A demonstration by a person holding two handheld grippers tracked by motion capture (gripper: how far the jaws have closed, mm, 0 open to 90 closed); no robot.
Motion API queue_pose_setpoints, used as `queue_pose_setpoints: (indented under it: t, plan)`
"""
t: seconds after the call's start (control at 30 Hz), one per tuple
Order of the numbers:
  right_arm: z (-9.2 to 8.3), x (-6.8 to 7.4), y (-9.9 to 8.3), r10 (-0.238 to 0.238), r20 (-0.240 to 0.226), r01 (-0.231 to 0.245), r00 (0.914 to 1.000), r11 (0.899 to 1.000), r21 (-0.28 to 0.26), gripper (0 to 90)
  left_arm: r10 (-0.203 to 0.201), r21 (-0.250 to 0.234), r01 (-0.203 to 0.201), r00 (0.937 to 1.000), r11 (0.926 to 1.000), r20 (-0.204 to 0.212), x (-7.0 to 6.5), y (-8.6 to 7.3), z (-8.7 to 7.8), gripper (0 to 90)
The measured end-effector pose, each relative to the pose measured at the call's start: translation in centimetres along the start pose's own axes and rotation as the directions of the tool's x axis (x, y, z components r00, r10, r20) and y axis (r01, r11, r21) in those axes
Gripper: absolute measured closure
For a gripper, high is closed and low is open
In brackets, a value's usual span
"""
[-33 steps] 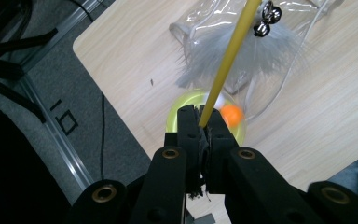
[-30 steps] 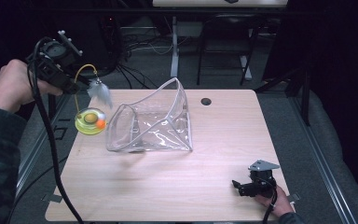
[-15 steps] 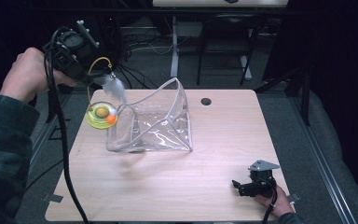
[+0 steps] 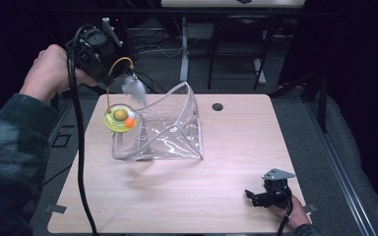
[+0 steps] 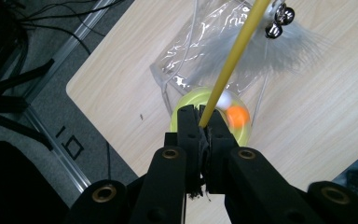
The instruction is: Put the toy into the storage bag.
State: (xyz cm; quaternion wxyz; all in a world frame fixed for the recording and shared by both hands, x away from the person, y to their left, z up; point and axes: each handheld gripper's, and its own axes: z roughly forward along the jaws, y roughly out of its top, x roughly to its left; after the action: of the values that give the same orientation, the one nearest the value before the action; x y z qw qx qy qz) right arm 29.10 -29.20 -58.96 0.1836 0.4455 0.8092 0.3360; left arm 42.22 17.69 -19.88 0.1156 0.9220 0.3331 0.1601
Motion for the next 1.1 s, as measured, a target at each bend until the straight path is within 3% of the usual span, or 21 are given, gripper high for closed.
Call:
queue_pose_setpoints:
  t: [0.37,1.1]
  plan:
    - [0.0,0.0,0.0,-0.001,0.003,0.001,1.0,1.0,0.001,0.0,0.011,0.0,-0.011,0.9996,0.9999,0.028,-0.5,1.6,1.8,88.0]
    - [0.0,0.0,0.0,0.0,0.0,0.0,1.0,1.0,-0.001,0.0,-0.005,0.02,0.003,0.995,0.9998,0.1,-1.1,3.6,7.5,88.0]
